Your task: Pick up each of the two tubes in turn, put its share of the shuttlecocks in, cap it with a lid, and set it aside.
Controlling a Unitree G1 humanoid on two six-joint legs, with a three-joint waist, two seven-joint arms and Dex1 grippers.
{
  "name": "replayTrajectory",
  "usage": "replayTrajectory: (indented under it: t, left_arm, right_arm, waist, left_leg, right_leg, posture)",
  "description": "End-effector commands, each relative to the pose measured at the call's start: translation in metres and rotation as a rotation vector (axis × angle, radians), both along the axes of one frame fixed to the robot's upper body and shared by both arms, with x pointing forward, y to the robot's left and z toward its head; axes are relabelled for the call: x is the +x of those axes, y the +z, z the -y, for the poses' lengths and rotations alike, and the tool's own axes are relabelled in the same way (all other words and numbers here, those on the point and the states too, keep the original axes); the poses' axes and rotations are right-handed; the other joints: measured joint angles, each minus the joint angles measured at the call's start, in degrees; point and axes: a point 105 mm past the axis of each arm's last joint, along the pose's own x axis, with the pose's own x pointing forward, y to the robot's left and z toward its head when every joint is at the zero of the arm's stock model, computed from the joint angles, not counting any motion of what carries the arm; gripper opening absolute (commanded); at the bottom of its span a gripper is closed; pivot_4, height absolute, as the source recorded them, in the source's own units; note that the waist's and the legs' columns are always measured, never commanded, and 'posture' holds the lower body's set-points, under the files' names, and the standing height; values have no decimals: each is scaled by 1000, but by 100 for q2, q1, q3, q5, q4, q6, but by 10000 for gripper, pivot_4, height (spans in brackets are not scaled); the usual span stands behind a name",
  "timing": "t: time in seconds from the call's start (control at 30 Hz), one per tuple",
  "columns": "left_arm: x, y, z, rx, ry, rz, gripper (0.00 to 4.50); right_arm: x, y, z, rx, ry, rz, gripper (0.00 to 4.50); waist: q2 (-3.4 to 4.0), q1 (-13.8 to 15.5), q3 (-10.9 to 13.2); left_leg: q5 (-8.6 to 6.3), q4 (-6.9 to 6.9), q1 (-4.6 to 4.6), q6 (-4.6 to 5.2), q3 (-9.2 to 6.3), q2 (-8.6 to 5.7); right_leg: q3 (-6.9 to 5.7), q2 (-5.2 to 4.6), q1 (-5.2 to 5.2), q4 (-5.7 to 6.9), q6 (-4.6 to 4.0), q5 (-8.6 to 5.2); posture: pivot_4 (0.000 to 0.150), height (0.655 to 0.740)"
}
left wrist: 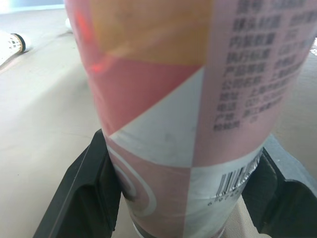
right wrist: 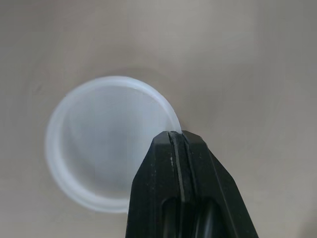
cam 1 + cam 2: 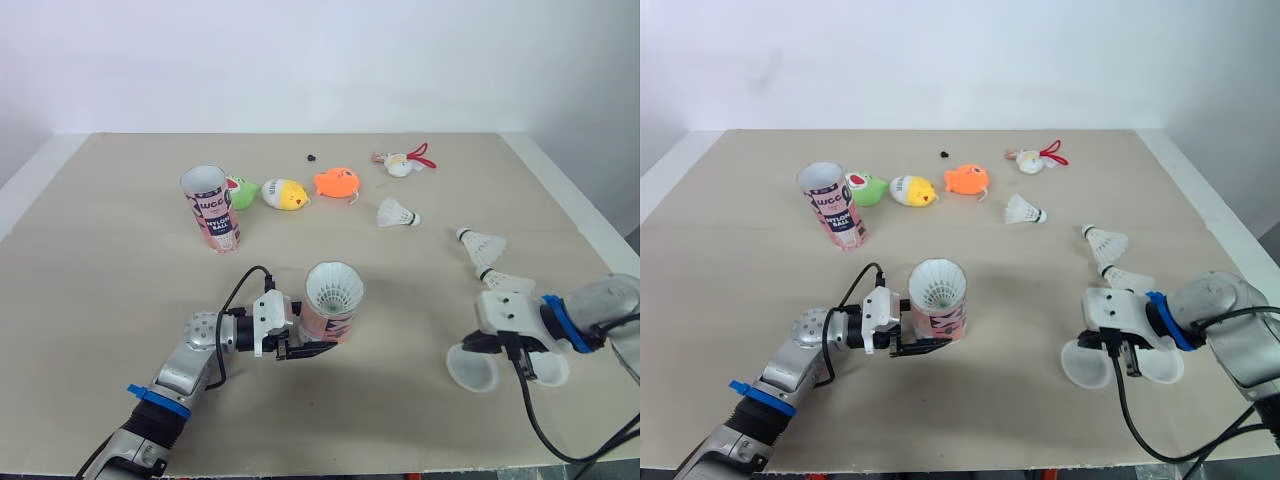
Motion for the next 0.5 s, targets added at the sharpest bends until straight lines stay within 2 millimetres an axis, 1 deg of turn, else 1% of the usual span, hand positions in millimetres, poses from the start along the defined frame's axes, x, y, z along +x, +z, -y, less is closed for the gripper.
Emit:
replayTrajectory:
  t: [0.03,0.07,0.2,0.27,0.37,0.43,0.5]
  left_arm:
    - [-3,-26,-8,104,3,-86,27802]
    - [-3,-27,-8,107,4,-90,27802]
    - [2,-26,-7,87,17,-78,27802]
    - [4,-25,-5,61,22,-81,27802]
    - [3,-26,-2,38,3,-116,27802]
    - [2,-28,-1,40,-14,-140,27802]
    - [-2,-34,-2,68,-44,-206,27802]
  right_arm:
    - [-2,38,-20,114,47,12,395]
    - [-3,47,-23,140,61,12,395]
    - [-3,100,-50,294,139,60,395]
    - [-3,121,-63,342,185,82,395]
    - [-4,140,-83,358,259,98,395]
    - [-2,143,-90,344,290,104,395]
    - [5,146,-100,296,336,144,395]
  waist:
    - [7,1,0]
    - [8,2,0]
    - [13,1,0]
    - [15,2,-1]
    - [14,13,-1]
    - [13,18,-1]
    - [14,11,-2]
  left_leg:
    - [0,-1,0,0,-1,0]
    - [0,-2,0,0,-2,0]
    - [-1,-8,0,0,-5,-1]
    - [-1,-8,0,0,-2,0]
    - [0,-7,0,0,-5,1]
    - [0,-6,-2,0,-4,1]
    - [0,-6,-6,0,-3,-1]
  right_leg:
    - [0,0,0,0,1,0]
    - [0,0,0,0,3,-1]
    - [-2,-1,0,0,8,-2]
    - [-1,-3,-3,0,0,-5]
    - [-6,-7,-2,0,-6,-5]
    - [-7,-9,-4,0,-6,-5]
    - [-9,-12,-8,-1,-4,-6]
  posture:
    - [1500,7400]
    - [1500,7400]
    - [1500,7400]
    - [1500,7400]
    - [1500,7400]
    - [1500,7400]
    - [1500,7400]
